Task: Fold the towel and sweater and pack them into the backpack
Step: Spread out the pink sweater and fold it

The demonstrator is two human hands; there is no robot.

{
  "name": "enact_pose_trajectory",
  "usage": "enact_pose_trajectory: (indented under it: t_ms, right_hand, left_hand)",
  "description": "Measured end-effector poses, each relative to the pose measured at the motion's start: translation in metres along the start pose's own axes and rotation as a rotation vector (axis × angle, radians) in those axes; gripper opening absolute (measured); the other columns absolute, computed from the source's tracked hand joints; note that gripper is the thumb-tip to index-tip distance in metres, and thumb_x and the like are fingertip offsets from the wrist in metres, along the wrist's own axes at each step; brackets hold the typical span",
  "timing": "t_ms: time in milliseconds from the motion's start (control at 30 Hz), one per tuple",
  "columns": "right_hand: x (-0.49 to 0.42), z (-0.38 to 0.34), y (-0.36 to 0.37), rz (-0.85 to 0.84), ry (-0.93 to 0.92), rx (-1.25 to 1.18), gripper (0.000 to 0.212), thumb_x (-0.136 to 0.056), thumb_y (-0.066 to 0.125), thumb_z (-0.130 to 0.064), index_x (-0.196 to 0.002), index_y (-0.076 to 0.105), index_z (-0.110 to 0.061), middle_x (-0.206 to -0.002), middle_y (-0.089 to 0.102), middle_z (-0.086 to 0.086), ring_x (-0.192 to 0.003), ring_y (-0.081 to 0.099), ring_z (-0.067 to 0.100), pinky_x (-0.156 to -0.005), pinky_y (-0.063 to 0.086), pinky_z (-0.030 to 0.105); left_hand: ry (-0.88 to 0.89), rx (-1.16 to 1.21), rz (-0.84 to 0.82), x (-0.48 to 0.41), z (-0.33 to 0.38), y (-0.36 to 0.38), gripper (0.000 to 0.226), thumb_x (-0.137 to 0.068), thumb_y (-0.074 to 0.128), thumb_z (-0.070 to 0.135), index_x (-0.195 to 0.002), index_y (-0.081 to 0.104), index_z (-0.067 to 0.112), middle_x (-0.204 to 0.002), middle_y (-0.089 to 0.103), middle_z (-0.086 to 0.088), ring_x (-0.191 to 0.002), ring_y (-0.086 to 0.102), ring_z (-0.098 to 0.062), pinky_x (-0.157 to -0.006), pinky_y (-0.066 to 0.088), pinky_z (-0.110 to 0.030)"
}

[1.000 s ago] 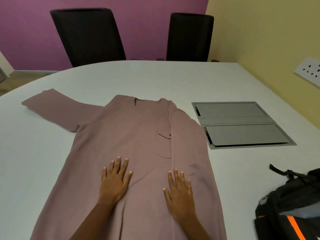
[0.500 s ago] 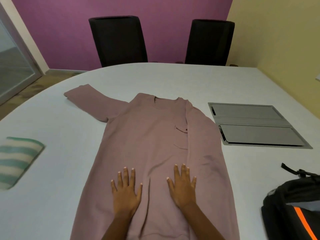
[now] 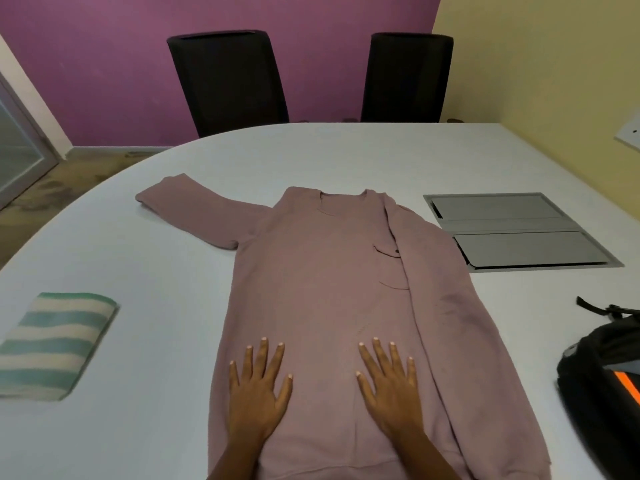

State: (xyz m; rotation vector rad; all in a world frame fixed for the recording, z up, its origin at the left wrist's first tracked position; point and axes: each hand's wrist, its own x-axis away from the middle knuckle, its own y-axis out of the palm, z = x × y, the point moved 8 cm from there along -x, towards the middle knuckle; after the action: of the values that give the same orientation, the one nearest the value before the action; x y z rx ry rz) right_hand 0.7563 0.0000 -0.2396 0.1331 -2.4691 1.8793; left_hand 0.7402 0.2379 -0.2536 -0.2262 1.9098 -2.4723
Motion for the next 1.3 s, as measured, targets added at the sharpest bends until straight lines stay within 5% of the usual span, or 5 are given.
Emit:
enact_pose_trajectory:
  t_ms: [267, 600, 833, 1033, 1300]
  right_hand:
    - [0.018, 0.007, 0.002, 0.021, 0.137, 0.028, 0.056, -0.096, 0.007, -0.053, -0.133, 0.042, -0.029, -0.134, 0.055, 0.004, -0.126, 0.035, 0.025, -0.101, 0.024, 0.041]
    - [0.043, 0.001, 0.009, 0.075, 0.241, -0.04, 0.054, -0.094, 0.005, -0.056, -0.146, 0.005, -0.042, -0.135, 0.053, 0.003, -0.12, 0.052, 0.035, -0.101, 0.028, 0.041]
    - [0.011, -0.047, 0.013, 0.04, 0.226, -0.125, 0.111, -0.063, -0.027, -0.078, -0.147, 0.021, -0.023, -0.155, 0.019, 0.006, -0.145, 0.013, 0.026, -0.113, 0.01, 0.052]
    - [-0.061, -0.134, 0.007, -0.01, 0.027, -0.122, 0.086, -0.092, -0.007, -0.059, -0.128, 0.056, -0.013, -0.135, 0.053, 0.012, -0.122, 0.053, 0.032, -0.094, 0.044, 0.049]
    - [-0.135, -0.203, 0.015, -0.072, -0.194, -0.107, 0.131, -0.04, -0.047, -0.067, -0.15, 0.008, -0.021, -0.158, 0.004, 0.007, -0.146, 0.001, 0.023, -0.117, 0.003, 0.041]
  left_hand:
    - [-0.039, -0.006, 0.013, 0.001, -0.041, -0.017, 0.062, -0.093, 0.004, 0.055, -0.137, 0.034, 0.023, -0.136, 0.053, -0.014, -0.128, 0.032, -0.031, -0.115, -0.007, -0.04]
    - [-0.021, 0.014, 0.014, -0.006, -0.052, -0.022, 0.062, -0.094, 0.003, 0.054, -0.136, 0.035, 0.021, -0.135, 0.053, -0.014, -0.127, 0.031, -0.03, -0.091, 0.042, -0.055]
    - [-0.028, 0.142, 0.006, -0.021, -0.05, -0.031, 0.068, -0.094, 0.01, 0.049, -0.126, 0.056, 0.009, -0.129, 0.057, -0.018, -0.117, 0.055, -0.037, -0.089, 0.048, -0.053]
    - [-0.19, 0.522, 0.114, -0.07, -0.058, -0.055, 0.055, -0.098, 0.032, 0.037, -0.147, 0.023, 0.013, -0.153, 0.023, -0.012, -0.137, 0.033, -0.03, -0.112, 0.028, -0.04]
    - [-0.368, 0.991, 0.173, -0.157, -0.073, -0.073, 0.047, -0.101, 0.032, 0.026, -0.144, 0.028, 0.008, -0.148, 0.035, -0.014, -0.133, 0.038, -0.031, -0.11, 0.03, -0.039]
